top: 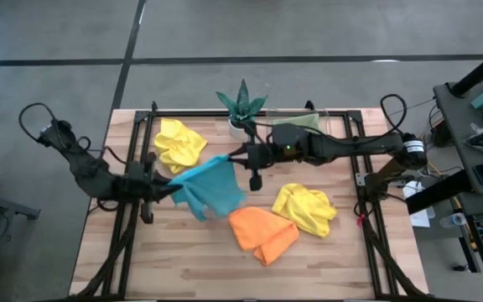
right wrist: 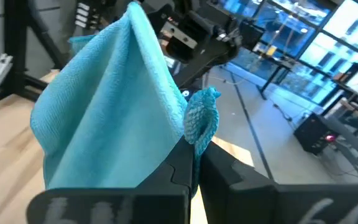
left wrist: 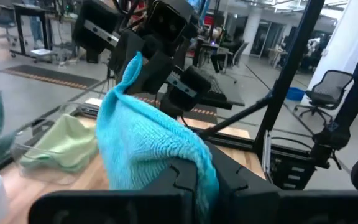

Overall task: Fold microfiber towels
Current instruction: Prepare the blue microfiber towel

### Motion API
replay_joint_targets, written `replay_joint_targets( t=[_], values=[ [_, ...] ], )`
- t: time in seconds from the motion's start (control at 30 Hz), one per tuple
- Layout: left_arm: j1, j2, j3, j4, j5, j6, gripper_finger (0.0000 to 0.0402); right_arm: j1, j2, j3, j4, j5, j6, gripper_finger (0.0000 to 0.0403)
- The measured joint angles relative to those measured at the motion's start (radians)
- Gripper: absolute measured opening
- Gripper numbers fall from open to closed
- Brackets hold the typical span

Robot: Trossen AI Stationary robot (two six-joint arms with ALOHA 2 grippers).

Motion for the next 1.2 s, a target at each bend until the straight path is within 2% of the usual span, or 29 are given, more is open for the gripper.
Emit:
replay_joint_targets(
  t=[0.37,0.63,0.83,1.07,1.2],
  values=[
    [0.0,-0.125,-0.001,-0.097,-0.032,0.032,0.0,-0.077,0.0,0.024,-0.001,-0.008,-0.007,0.0008],
    [0.0,-0.129,-0.002,-0.107,-0.03,0.034,0.0,-0.082,0.002,0.024,-0.025,-0.008,0.008,0.0008],
    [-0.001,-0.118,-0.043,-0.112,0.014,-0.038,0.0,-0.083,0.002,0.024,-0.153,-0.007,0.008,0.0008],
    [-0.001,-0.017,-0.086,-0.136,0.077,-0.202,0.0,-0.083,0.002,0.024,-0.359,-0.151,0.028,0.0008],
    [-0.001,0.062,-0.092,-0.111,0.211,-0.258,0.0,-0.079,0.002,0.024,-0.43,-0.254,0.024,0.0008]
  ],
)
